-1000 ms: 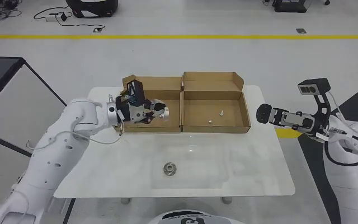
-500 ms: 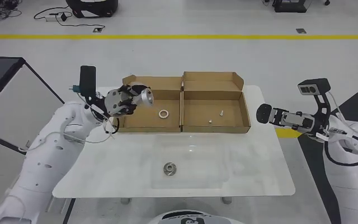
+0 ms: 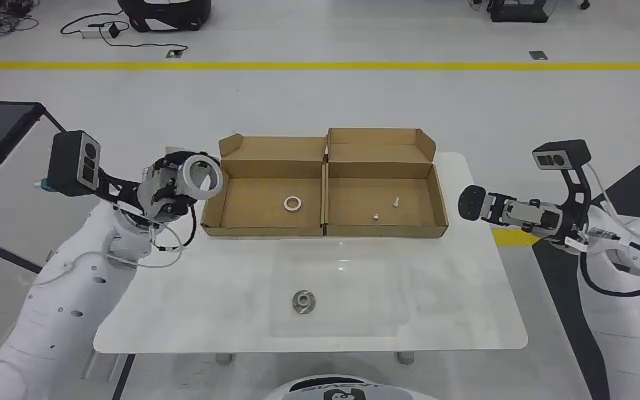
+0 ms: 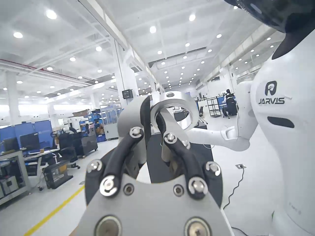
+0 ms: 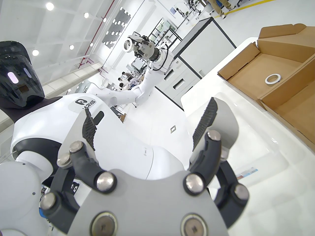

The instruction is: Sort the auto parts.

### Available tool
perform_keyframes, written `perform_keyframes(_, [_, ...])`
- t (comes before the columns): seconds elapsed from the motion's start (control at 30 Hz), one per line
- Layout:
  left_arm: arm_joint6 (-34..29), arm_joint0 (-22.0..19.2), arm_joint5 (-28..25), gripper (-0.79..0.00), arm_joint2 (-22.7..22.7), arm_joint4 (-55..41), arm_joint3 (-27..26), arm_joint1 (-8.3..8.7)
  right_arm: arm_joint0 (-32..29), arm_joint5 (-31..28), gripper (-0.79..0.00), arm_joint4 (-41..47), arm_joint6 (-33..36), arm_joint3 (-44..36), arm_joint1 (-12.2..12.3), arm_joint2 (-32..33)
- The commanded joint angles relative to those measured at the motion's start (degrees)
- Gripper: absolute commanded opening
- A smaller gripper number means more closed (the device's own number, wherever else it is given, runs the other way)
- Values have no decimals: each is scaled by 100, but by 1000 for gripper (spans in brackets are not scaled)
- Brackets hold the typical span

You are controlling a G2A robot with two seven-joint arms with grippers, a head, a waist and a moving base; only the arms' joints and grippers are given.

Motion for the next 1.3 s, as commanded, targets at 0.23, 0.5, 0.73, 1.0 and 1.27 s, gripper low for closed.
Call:
perform_keyframes(0.23, [3, 464, 0, -785, -550, -187, -636, 63, 0, 0, 0, 0, 0, 0, 0, 0])
perform_keyframes(0.5, [4, 649, 0, -785, -885, -612, -844, -11, 0, 0, 0, 0, 0, 0, 0, 0])
perform_keyframes(0.73, [4, 689, 0, -785, -1014, -816, -878, -103, 0, 0, 0, 0, 0, 0, 0, 0])
perform_keyframes(1.0, [3, 664, 0, -785, -1007, -643, -818, -102, 0, 0, 0, 0, 0, 0, 0, 0])
perform_keyframes(1.27, [2, 622, 0, -785, -688, -206, -532, -12, 0, 0, 0, 0, 0, 0, 0, 0])
